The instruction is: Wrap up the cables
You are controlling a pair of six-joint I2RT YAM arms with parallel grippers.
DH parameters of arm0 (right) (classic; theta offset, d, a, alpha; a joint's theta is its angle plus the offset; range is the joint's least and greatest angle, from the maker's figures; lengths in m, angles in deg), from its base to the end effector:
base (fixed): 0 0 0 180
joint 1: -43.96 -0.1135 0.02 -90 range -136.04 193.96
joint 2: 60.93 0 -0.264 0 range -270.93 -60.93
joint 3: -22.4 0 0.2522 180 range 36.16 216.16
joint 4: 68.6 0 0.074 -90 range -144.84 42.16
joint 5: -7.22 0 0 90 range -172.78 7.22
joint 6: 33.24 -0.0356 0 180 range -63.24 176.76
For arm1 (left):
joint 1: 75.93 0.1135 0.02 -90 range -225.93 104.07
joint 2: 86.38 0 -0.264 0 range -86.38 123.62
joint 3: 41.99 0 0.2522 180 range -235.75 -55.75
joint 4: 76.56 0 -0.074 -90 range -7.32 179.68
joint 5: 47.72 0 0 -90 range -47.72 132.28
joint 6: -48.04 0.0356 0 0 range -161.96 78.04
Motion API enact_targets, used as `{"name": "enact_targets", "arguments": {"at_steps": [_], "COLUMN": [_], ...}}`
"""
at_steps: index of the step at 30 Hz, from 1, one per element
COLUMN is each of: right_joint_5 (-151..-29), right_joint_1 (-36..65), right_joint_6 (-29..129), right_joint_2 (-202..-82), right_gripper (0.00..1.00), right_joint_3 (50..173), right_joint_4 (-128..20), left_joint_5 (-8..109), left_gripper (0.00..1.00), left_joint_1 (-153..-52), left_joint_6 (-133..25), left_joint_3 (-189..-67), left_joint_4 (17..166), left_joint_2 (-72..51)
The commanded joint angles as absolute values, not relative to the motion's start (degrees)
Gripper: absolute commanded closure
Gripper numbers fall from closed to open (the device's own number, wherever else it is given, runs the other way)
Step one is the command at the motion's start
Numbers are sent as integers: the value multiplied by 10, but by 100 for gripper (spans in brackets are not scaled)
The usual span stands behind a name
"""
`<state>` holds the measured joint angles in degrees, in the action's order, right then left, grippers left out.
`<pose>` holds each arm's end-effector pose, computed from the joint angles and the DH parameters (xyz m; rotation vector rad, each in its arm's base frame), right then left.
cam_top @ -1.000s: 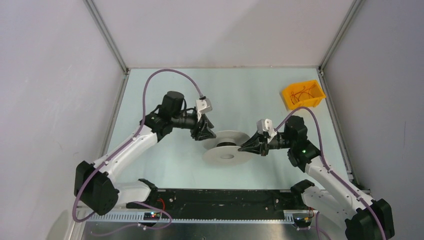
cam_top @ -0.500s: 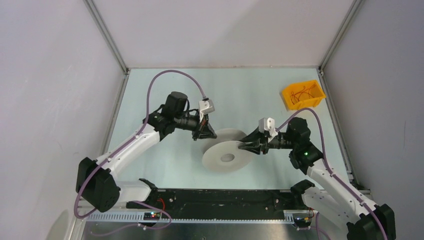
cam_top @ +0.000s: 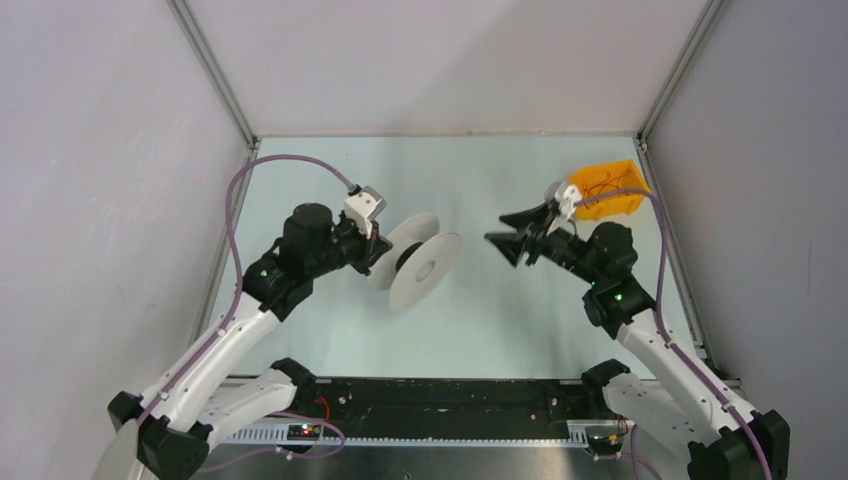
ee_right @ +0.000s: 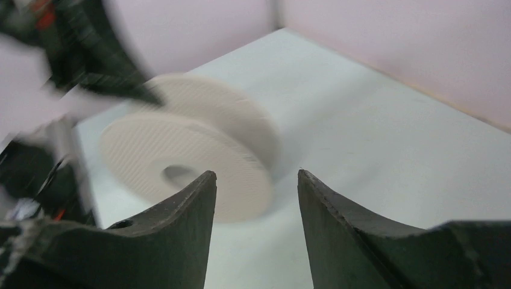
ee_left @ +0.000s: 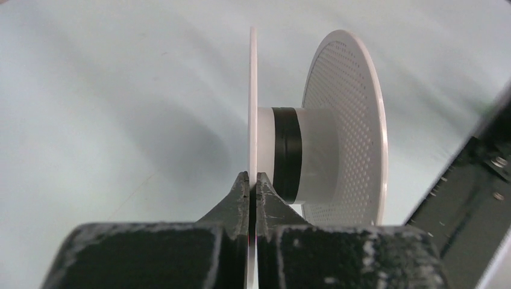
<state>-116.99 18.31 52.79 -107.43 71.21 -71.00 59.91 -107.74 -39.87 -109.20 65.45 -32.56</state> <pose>0.1656 0.1017 0.3237 -0.7659 1.3639 0.8531 0.1708 -0.1186 0.3401 0.7837 1.8793 -0.6373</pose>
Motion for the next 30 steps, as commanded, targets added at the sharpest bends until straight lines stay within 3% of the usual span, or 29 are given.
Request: {"name": "enact_targets", "arguments": {"at_steps": [1, 6, 13, 20, 30], "right_joint_5": [-896, -849, -784, -813, -872], "right_joint_1": [239, 386, 473, 506, 514], "right_joint_6": [427, 371, 466, 493, 483], "right_joint_2": [-1118, -1200, -1385, -1546, -1660], "right_gripper": [44, 48, 49, 48, 50], "right_joint_3": [791, 851, 973, 1057, 1115], "right_joint_4": [-664, -615, -567, -531, -538], "left_joint_5": [433, 351, 294, 309, 340], "left_gripper": [100, 100, 100, 99, 100], "left_joint_1": [-1078, -1090, -1110, -1112, -1115], "left_joint_6": [-444, -466, -483, -495, -493], "left_joint_3": [-1070, -1047, -1045, -1040, -1040], "left_joint_4": [686, 686, 684, 686, 686], "left_joint_2": [-365, -355, -344, -336, -325]}}
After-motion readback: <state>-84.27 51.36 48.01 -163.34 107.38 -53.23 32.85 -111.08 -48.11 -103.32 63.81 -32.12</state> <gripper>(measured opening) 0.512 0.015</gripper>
